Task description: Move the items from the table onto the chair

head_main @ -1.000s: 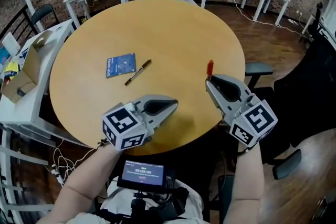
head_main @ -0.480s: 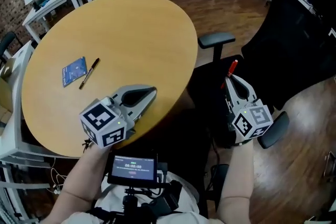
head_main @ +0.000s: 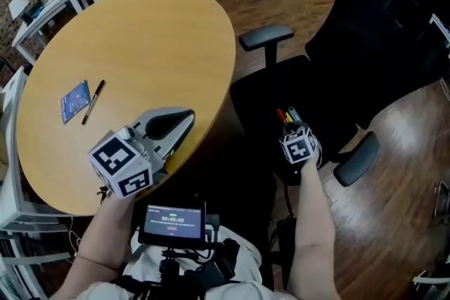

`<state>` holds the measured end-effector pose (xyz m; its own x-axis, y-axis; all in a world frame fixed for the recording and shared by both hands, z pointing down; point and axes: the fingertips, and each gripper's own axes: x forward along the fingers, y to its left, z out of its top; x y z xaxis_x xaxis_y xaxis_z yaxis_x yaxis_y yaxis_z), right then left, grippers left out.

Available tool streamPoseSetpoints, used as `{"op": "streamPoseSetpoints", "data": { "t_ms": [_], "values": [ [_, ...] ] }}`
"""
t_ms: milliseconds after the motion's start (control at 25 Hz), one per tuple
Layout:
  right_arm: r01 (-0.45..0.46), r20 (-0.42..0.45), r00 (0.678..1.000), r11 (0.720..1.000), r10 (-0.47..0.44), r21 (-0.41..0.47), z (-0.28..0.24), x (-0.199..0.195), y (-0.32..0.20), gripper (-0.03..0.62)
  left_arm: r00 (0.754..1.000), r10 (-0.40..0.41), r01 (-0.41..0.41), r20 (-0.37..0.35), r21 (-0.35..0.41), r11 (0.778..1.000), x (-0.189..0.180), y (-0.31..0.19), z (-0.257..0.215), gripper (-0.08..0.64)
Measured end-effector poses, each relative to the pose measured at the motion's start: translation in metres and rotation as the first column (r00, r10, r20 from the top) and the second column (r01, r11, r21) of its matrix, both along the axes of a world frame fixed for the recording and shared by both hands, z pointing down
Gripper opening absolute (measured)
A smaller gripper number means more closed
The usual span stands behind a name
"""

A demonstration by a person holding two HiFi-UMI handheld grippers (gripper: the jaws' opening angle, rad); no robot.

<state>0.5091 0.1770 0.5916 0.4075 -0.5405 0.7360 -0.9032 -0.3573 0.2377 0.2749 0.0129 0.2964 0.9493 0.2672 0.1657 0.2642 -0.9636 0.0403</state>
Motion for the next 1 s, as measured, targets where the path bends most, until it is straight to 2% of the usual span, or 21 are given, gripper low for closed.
{"op": "streamPoseSetpoints", "data": {
  "t_ms": [120, 240, 320, 440, 560, 760, 800, 840, 880, 1000],
  "values": [
    [-0.026, 0.007, 1.000, 0.994, 0.027, -0.110, 0.038, 0.016, 0.006, 0.049, 1.000, 0.000, 0.000, -0.001, 0.000, 1.000, 0.001, -0.001, -0.001, 0.005],
    [-0.061, -0.012, 0.998, 0.983, 0.059, -0.174, 0.056, 0.028, 0.006, 0.049, 1.000, 0.000, 0.000, -0.003, 0.003, 1.000, 0.001, -0.001, 0.000, 0.005],
    [-0.070, -0.016, 0.998, 0.981, 0.068, -0.179, 0.061, 0.033, 0.001, 0.054, 1.000, 0.000, 0.000, -0.004, 0.005, 1.000, 0.002, -0.001, 0.001, 0.005],
    [-0.098, -0.017, 0.995, 0.982, 0.097, -0.162, 0.060, 0.037, 0.001, 0.135, 1.000, 0.001, -0.001, -0.003, 0.006, 1.000, 0.003, 0.001, 0.002, 0.005],
    [-0.115, -0.034, 0.993, 0.980, 0.111, -0.161, 0.054, 0.038, 0.006, 0.135, 1.000, 0.002, -0.002, -0.004, 0.006, 1.000, 0.003, 0.000, 0.002, 0.003],
    [-0.156, -0.079, 0.985, 0.987, 0.152, -0.050, 0.012, 0.039, 0.010, 0.133, 1.000, 0.002, -0.002, -0.002, 0.006, 1.000, 0.003, 0.000, 0.003, 0.002],
    [-0.163, -0.083, 0.983, 0.987, 0.162, -0.008, -0.001, 0.037, 0.008, 0.120, 1.000, 0.003, -0.003, -0.002, 0.005, 1.000, 0.003, 0.000, 0.003, 0.002],
    [-0.165, -0.084, 0.982, 0.986, 0.167, 0.035, -0.014, 0.034, 0.006, 0.041, 1.000, 0.004, -0.004, -0.002, 0.005, 1.000, 0.003, 0.001, 0.003, 0.002],
    [-0.161, -0.089, 0.982, 0.984, 0.167, 0.073, -0.027, 0.031, 0.003, 0.008, 1.000, 0.005, -0.005, -0.002, 0.004, 1.000, 0.003, 0.001, 0.003, 0.002],
    [-0.116, -0.123, 0.982, 0.975, 0.141, 0.189, -0.076, 0.019, -0.011, 0.006, 1.000, 0.006, -0.006, -0.003, 0.003, 1.000, 0.003, 0.001, 0.004, 0.002]
  ]
}}
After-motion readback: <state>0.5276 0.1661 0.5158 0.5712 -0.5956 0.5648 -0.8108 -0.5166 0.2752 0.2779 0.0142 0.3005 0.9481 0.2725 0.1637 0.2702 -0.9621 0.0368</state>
